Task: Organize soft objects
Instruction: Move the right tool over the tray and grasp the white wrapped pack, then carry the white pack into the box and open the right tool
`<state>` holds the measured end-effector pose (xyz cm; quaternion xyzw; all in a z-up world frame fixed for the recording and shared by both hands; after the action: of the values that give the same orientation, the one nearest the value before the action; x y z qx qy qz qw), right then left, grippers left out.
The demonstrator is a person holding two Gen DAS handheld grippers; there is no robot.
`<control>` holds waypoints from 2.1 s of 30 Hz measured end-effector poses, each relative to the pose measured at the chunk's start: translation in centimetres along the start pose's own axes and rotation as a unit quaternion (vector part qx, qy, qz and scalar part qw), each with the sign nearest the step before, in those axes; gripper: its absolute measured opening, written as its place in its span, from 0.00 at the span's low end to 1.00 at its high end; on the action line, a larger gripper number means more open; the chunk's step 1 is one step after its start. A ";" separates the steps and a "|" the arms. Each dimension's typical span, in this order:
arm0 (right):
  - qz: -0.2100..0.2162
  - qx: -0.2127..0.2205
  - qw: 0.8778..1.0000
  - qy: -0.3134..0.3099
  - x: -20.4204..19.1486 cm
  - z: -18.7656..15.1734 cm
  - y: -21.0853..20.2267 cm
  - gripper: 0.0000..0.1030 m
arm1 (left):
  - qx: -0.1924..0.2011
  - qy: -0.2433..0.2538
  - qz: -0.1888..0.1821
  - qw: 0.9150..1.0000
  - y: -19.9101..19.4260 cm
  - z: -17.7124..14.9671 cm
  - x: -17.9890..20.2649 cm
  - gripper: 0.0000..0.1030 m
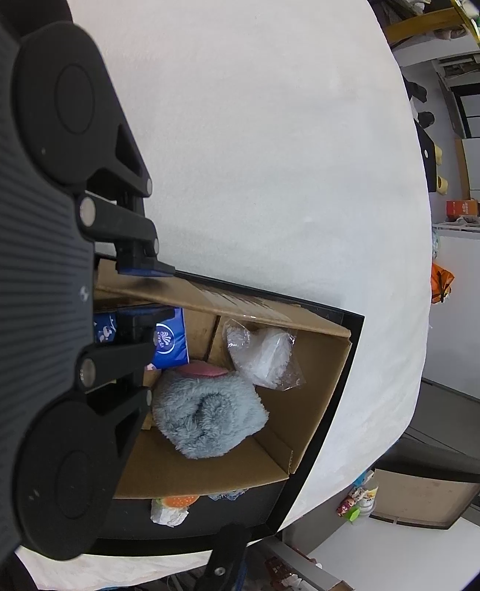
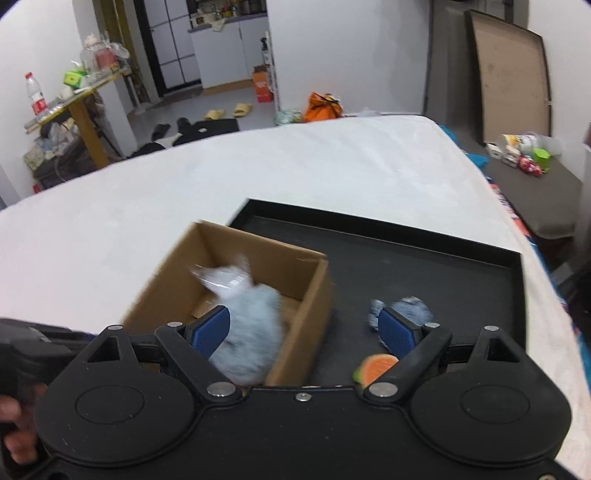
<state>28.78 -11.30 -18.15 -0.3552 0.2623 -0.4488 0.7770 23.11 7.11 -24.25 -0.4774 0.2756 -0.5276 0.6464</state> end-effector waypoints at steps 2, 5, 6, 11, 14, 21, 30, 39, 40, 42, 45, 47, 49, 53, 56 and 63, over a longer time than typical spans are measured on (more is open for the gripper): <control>-0.008 -0.003 1.000 0.002 1.1 -0.3 -0.1 0.85 | -0.002 -0.001 0.003 1.000 0.0 0.0 0.1 0.18; -0.011 -0.009 1.000 0.004 2.4 -0.9 -0.1 0.84 | -0.002 0.003 0.010 1.000 -0.2 0.1 0.3 0.31; -0.011 -0.012 1.000 0.005 2.8 -1.1 0.0 0.85 | 0.000 0.005 0.014 1.000 -0.2 0.3 0.5 0.34; -0.010 -0.020 0.999 0.033 5.5 -1.9 0.4 0.84 | 0.006 0.012 0.026 1.000 -0.4 0.4 1.0 0.59; -0.018 -0.023 0.997 0.072 8.1 -2.7 1.1 0.84 | 0.004 0.016 0.025 1.000 -0.4 0.4 1.5 0.63; -0.008 -0.060 0.986 0.153 11.9 -5.7 3.6 0.68 | 0.005 0.034 0.034 0.999 -0.5 0.6 2.7 0.70; 0.009 -0.083 0.976 0.203 14.2 -7.0 5.2 0.56 | 0.006 0.040 0.053 0.998 -0.4 1.0 3.0 0.70; 0.009 -0.108 0.967 0.231 15.5 -8.0 7.0 0.49 | -0.004 0.044 0.068 0.997 0.3 0.8 3.5 0.71; 0.008 -0.110 0.967 0.231 15.5 -8.1 7.1 0.47 | -0.006 0.046 0.069 0.997 0.4 0.7 3.7 0.71; 0.005 -0.117 0.966 0.232 15.7 -8.4 7.5 0.46 | -0.007 0.049 0.070 0.996 0.6 0.7 4.0 0.71; 0.002 -0.123 0.965 0.233 15.8 -8.7 8.0 0.45 | -0.007 0.051 0.071 0.996 0.6 0.6 4.3 0.71; 0.002 -0.125 0.966 0.228 15.6 -8.7 8.2 0.44 | -0.007 0.053 0.069 0.996 0.6 0.5 4.5 0.71; 0.004 -0.131 0.966 0.222 15.3 -8.8 8.6 0.45 | -0.006 0.054 0.070 0.996 0.6 0.5 4.5 0.71; -0.003 -0.140 0.969 0.201 14.6 -9.0 9.2 0.40 | -0.010 0.052 0.072 0.996 0.8 0.3 4.5 0.71; -0.010 -0.134 0.971 0.198 14.7 -8.8 8.7 0.39 | -0.012 0.056 0.076 0.995 0.9 0.2 4.5 0.71; -0.011 -0.100 0.973 0.207 15.1 -7.8 6.4 0.39 | -0.008 0.059 0.081 0.995 0.6 0.1 4.5 0.71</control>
<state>33.36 -24.91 -29.33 -0.3329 0.4570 -0.4923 0.6618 24.79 2.85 -24.11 -0.4267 0.3549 -0.4984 0.6659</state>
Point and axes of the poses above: each gripper's, at about its wrist camera, not at the fingertips, and y roughly the way its jaws point, x to its right, z to its top, the point moved 9 cm from there along y, roughly the way its jaws point, and after that the axes turned 4 degrees about -x, right-handed, at the moved point
